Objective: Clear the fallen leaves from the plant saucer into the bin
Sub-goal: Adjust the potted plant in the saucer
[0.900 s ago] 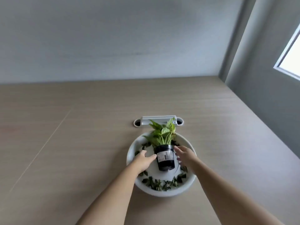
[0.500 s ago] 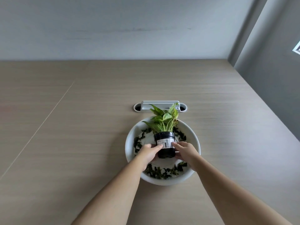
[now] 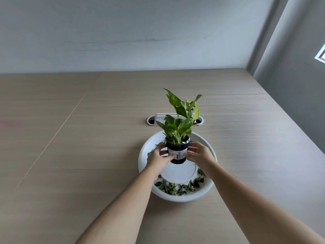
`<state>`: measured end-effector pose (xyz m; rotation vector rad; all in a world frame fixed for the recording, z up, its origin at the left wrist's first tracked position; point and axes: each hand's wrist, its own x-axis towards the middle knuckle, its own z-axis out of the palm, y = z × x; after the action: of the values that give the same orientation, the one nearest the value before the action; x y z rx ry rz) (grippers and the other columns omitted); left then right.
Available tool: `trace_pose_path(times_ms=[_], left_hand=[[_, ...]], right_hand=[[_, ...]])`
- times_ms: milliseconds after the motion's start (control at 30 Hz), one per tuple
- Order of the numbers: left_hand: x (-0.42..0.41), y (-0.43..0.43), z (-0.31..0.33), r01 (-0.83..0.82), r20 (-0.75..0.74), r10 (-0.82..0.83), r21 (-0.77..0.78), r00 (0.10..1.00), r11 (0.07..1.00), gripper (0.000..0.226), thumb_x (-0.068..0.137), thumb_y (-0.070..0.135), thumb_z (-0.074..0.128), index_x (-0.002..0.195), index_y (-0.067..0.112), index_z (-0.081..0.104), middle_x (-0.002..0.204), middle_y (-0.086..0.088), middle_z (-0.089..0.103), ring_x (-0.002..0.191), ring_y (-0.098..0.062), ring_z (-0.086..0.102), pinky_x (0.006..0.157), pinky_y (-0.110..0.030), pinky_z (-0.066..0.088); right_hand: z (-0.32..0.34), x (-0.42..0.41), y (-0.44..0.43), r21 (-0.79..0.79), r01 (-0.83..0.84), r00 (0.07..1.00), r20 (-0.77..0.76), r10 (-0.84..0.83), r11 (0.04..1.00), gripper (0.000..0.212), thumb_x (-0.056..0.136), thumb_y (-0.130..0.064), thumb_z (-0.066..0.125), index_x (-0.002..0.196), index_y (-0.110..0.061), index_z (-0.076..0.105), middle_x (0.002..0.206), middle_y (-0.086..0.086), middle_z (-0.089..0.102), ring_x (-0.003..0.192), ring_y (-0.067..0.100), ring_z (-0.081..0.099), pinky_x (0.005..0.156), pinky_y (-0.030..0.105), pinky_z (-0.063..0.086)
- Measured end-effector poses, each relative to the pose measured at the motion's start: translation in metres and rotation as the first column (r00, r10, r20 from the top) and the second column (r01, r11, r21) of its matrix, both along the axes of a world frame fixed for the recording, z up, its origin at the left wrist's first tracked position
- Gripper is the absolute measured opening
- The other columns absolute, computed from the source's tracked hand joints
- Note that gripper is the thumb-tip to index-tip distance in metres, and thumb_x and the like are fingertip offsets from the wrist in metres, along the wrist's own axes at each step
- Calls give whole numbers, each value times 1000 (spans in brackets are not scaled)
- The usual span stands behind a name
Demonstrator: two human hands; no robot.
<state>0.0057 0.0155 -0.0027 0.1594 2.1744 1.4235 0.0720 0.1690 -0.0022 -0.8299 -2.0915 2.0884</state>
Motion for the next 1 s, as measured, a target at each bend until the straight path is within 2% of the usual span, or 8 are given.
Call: trace_pose_path(times_ms=[67, 200, 467, 567, 667, 733, 833, 1000], left_hand=[[3, -1, -7, -14, 0, 14, 19, 1000, 1000, 45, 78, 17, 73, 117, 27, 55, 120, 1, 67, 103, -16, 63, 99, -36, 47], [11, -3, -20, -39, 4, 39, 54, 999, 998, 46, 81, 10, 71, 122, 20, 53, 119, -2, 66, 97, -13, 62, 86, -24, 43], [19, -3, -29, -49, -24, 49, 26, 998, 998, 43, 83, 6, 68, 122, 17, 54, 120, -2, 66, 93, -6, 60, 62, 1, 44], [22, -4, -25, -24, -29, 23, -37, 999, 999, 46, 85, 15, 67, 127, 21, 50, 120, -1, 65, 95, -6, 56, 83, -15, 43], [20, -7, -24, -32, -42, 25, -181, 999, 983, 43, 82, 25, 69, 121, 19, 52, 113, -2, 64, 92, -13, 56, 82, -25, 45], [19, -12, -20, 40, -89, -77, -351, 993, 935, 34, 81, 27, 67, 110, 14, 55, 107, -4, 61, 89, -18, 56, 79, -30, 49], [23, -20, -16, 216, -147, -395, -644, 907, 734, 35, 80, 35, 64, 107, 15, 56, 114, -6, 55, 100, -25, 58, 82, -35, 49], [40, -18, -18, 333, -87, -614, -776, 785, 536, 46, 71, 47, 69, 107, 24, 52, 116, -2, 51, 110, -24, 50, 87, -36, 47]], right_hand=[[-9, 1, -3, -6, 12, 1000, 7, -12, 1000, 40, 79, 13, 62, 115, 0, 53, 108, 14, 62, 90, 23, 61, 58, 13, 56], [-26, 6, -7, -12, 9, 999, 38, -8, 1000, 39, 80, 16, 58, 112, -6, 51, 111, 12, 61, 93, 20, 60, 67, 17, 52], [-36, 12, -10, 55, -7, 998, 62, 3, 998, 44, 81, 14, 58, 118, -7, 49, 111, 8, 60, 82, 7, 58, 50, 1, 44], [-34, 15, -10, 84, -19, 994, 107, 10, 996, 44, 82, 14, 56, 122, -5, 49, 109, 6, 59, 93, 16, 56, 53, 5, 46], [-31, 17, -7, 255, 12, 982, 181, -60, 967, 34, 84, 7, 56, 114, -8, 56, 109, 7, 64, 91, 16, 57, 64, 18, 44], [-28, 20, -6, 424, -66, 967, 252, -48, 903, 27, 85, 0, 55, 108, -12, 61, 110, 8, 67, 86, 16, 57, 66, 23, 43], [-25, 28, -7, 637, -376, 893, 443, 80, 673, 23, 85, -14, 54, 106, -17, 62, 112, 5, 66, 87, 19, 59, 71, 30, 50], [-21, 36, -26, 675, -606, 779, 612, 140, 420, 44, 79, -49, 61, 107, -15, 58, 113, 5, 59, 99, 24, 59, 76, 36, 53]])
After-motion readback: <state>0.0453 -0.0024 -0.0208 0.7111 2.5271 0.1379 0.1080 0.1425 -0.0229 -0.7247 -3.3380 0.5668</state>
